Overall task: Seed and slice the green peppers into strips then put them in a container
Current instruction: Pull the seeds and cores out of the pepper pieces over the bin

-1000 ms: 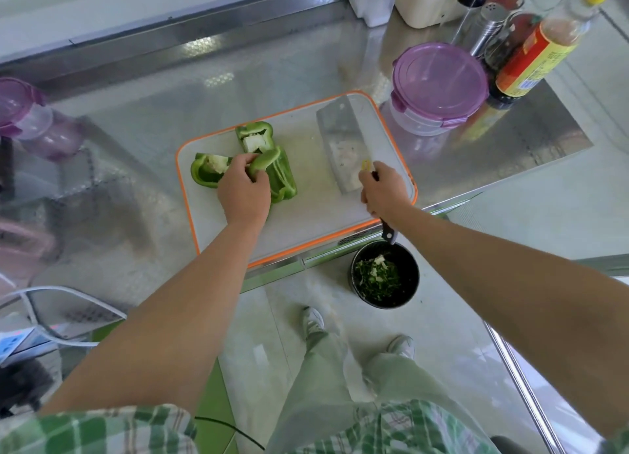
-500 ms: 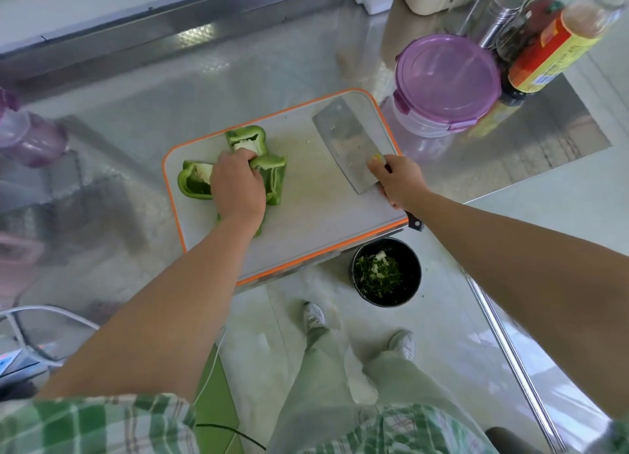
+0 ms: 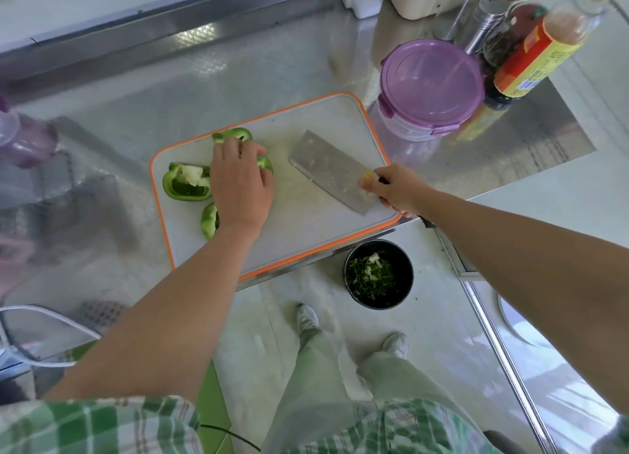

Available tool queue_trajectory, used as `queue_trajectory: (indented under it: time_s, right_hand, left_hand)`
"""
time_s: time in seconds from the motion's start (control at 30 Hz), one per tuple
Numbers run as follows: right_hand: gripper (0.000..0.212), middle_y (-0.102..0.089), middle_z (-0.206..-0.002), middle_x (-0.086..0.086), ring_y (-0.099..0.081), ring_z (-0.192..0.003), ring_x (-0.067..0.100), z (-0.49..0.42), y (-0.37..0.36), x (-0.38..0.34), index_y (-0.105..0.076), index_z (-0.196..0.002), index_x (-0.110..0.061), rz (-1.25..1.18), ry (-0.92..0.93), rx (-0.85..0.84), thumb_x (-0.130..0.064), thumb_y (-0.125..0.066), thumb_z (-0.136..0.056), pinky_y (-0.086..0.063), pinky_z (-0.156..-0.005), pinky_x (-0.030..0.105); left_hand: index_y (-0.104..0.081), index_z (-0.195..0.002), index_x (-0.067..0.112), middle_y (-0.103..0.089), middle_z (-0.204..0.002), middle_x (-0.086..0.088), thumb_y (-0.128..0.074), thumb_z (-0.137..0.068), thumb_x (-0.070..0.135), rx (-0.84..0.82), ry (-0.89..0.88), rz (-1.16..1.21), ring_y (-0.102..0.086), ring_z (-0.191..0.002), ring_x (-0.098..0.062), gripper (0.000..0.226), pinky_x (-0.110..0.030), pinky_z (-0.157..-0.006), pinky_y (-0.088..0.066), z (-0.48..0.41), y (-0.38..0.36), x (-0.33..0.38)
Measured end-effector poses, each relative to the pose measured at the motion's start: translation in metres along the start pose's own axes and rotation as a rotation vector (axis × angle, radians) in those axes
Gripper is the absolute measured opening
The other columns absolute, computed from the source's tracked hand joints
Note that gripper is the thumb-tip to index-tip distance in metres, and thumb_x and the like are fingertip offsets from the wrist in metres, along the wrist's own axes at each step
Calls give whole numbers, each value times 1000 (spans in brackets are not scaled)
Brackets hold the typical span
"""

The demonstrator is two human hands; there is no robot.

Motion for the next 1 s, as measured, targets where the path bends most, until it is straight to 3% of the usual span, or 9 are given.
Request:
queue_trajectory:
  time_s: [0.2, 0.3, 0.37, 0.53, 0.7, 1.0]
  right_hand:
    - [38, -54, -58, 10, -43, -34, 13, 23, 8, 34, -56, -79, -12, -192, -33, 134, -44, -48, -98, -36, -34, 20]
    - [40, -60, -60, 14, -45, -35, 16, 34, 7, 49, -55, -76, -10, -241, -63, 179, -43, -47, -98, -36, -34, 22]
    - [43, -60, -60, 14, -47, -38, 19, 40, 2, 54, -57, -84, -3, -266, -85, 186, -41, -46, -99, -37, -34, 23]
    - [38, -59, -58, 11, -50, -37, 18, 56, -32, 46, -58, -93, -8, -236, -86, 166, -42, -43, -99, -41, -35, 23]
    - [44, -63, -65, 20, -53, -38, 19, 61, -49, 35, -55, -91, 1, -238, -80, 246, -40, -42, -100, -42, -33, 24]
    - [43, -60, -61, 17, -45, -30, 14, 63, -69, 26, -51, -92, 3, -337, -88, 246, -39, -42, -100, -39, -32, 23]
  left_hand:
    - [-65, -109, 2, -57, -103, -19, -52, -80, -1, -184, -122, 116, -53, -99, -39, 31, -44, -85, -41, 17, -32, 30]
    - [-58, -120, -4, -54, -113, -24, -51, -86, 0, -309, -70, 114, -49, -109, -40, 36, -44, -94, -39, 28, -49, 37]
    - [-55, -123, -8, -51, -118, -27, -49, -87, 1, -352, -28, 90, -48, -113, -41, 37, -46, -97, -39, 36, -57, 39]
    - [-54, -118, -8, -47, -124, -27, -49, -86, 1, -329, 31, 36, -43, -117, -41, 34, -41, -100, -34, 54, -61, 41]
    - [-55, -112, -7, -46, -122, -27, -48, -85, 2, -300, 54, 27, -43, -116, -41, 30, -40, -102, -33, 73, -57, 40]
    - [-50, -131, 2, -41, -136, -22, -48, -90, 9, -320, 57, -31, -36, -123, -38, 41, -39, -103, -29, 96, -51, 35]
Point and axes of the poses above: each hand's wrist, its own z-axis away from the middle knuckle, its own y-axis out of the back of the hand, x = y × z, the point moved 7 cm from there along -z, towards the middle knuckle
